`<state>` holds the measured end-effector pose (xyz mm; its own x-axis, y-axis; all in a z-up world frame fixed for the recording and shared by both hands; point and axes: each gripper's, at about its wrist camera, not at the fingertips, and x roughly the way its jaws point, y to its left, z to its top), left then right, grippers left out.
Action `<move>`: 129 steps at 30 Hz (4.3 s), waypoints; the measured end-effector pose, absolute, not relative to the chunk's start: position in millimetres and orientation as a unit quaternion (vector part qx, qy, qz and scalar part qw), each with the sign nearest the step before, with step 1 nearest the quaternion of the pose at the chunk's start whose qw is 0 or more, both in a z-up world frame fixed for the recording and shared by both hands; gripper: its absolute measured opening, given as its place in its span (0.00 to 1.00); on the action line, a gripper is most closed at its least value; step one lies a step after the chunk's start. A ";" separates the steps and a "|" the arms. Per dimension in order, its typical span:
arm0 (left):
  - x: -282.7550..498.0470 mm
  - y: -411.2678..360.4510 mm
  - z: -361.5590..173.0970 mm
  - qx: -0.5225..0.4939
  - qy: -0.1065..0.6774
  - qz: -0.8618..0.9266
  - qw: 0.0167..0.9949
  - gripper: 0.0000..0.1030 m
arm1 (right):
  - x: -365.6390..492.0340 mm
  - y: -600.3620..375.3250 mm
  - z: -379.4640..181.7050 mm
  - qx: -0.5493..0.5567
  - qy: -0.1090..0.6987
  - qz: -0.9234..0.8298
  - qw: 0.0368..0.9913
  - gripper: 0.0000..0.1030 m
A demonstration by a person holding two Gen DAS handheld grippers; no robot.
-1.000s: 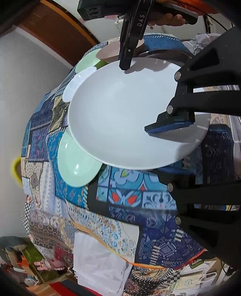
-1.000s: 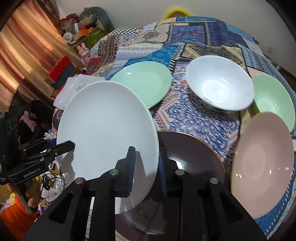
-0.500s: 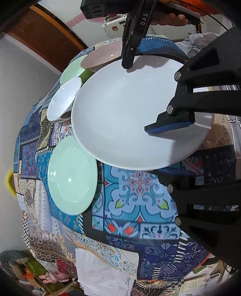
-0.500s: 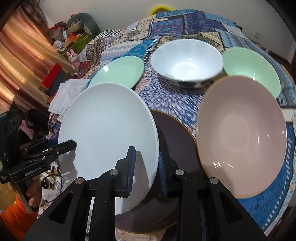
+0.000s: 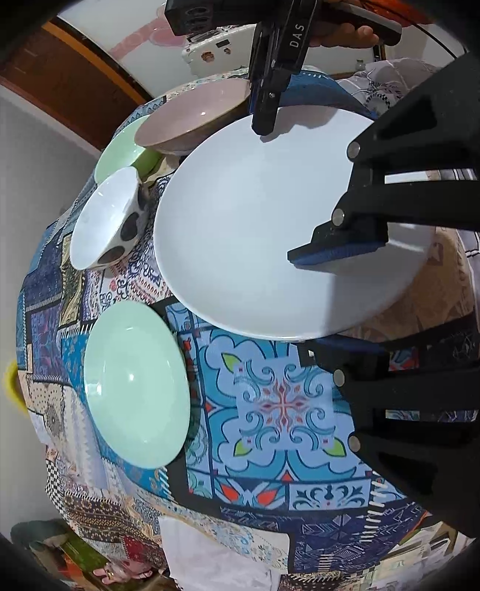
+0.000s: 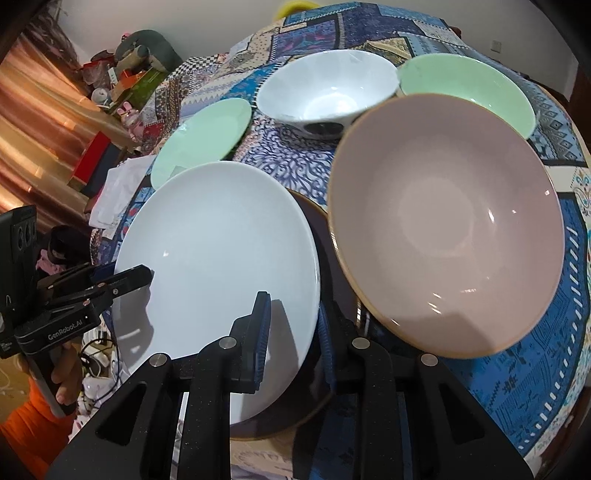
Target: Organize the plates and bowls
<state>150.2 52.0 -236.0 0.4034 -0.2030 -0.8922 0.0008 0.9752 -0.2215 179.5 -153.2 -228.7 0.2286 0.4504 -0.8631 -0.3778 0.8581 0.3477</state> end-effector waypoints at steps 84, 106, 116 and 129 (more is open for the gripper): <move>261.8 239.3 -259.2 -0.114 0.509 0.031 0.853 0.69 | 270.3 -18.5 -229.7 -0.042 0.534 0.303 0.788 0.40; 310.2 232.8 -282.8 -0.101 0.535 -0.046 0.838 0.25 | 298.4 2.9 -252.3 -0.030 0.570 0.267 0.776 0.25; 303.9 244.0 -282.0 -0.135 0.535 -0.050 0.832 0.25 | 305.8 11.7 -255.4 -0.025 0.574 0.265 0.774 0.28; 267.1 248.6 -280.3 -0.117 0.554 -0.059 0.822 0.25 | 298.1 22.8 -256.8 -0.028 0.588 0.298 0.751 0.30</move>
<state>267.1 248.6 -280.3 0.3801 -0.2269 -0.8967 -0.0325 0.9656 -0.2581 298.1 22.8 -256.8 0.1308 0.4146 -0.9005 -0.4807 0.8210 0.3082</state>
